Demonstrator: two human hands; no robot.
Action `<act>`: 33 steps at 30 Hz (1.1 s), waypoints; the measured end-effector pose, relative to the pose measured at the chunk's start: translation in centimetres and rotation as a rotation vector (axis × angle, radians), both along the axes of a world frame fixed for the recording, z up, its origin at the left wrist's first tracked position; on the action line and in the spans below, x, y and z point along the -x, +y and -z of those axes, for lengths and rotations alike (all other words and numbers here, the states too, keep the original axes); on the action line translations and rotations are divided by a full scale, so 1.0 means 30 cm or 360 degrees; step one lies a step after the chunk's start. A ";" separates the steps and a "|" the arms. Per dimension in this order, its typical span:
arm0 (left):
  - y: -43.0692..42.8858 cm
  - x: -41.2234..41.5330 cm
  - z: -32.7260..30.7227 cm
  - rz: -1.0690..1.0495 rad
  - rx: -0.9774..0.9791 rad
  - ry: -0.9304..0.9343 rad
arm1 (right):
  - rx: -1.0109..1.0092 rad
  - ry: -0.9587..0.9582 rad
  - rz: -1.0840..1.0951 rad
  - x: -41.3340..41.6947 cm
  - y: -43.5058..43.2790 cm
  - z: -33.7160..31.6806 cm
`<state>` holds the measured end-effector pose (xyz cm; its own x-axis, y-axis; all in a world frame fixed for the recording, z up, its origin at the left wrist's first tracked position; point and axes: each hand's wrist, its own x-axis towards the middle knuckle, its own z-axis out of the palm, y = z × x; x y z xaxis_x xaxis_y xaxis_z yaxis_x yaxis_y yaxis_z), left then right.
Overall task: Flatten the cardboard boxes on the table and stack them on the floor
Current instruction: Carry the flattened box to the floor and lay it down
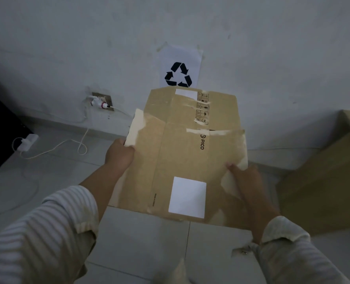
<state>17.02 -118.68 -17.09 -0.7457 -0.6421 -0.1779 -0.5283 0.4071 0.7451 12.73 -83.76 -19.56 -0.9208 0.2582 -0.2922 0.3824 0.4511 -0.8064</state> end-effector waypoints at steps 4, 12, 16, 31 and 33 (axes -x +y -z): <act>-0.118 0.082 0.093 0.0053 0.0015 -0.0064 | -0.0035 -0.0054 0.0084 0.040 -0.124 0.083; -0.290 0.203 0.398 0.0003 -0.0066 -0.0138 | -0.0140 -0.0188 0.0151 0.177 -0.320 0.348; -0.371 0.256 0.590 0.0009 -0.0126 -0.0158 | -0.0252 -0.0194 0.0168 0.228 -0.408 0.516; -0.495 0.426 1.709 0.0029 -0.0164 -0.0124 | -0.0358 -0.0159 0.0242 0.352 -0.566 1.600; -0.484 0.432 1.851 0.0024 -0.0127 -0.0118 | -0.0351 -0.0179 0.0243 0.360 -0.569 1.736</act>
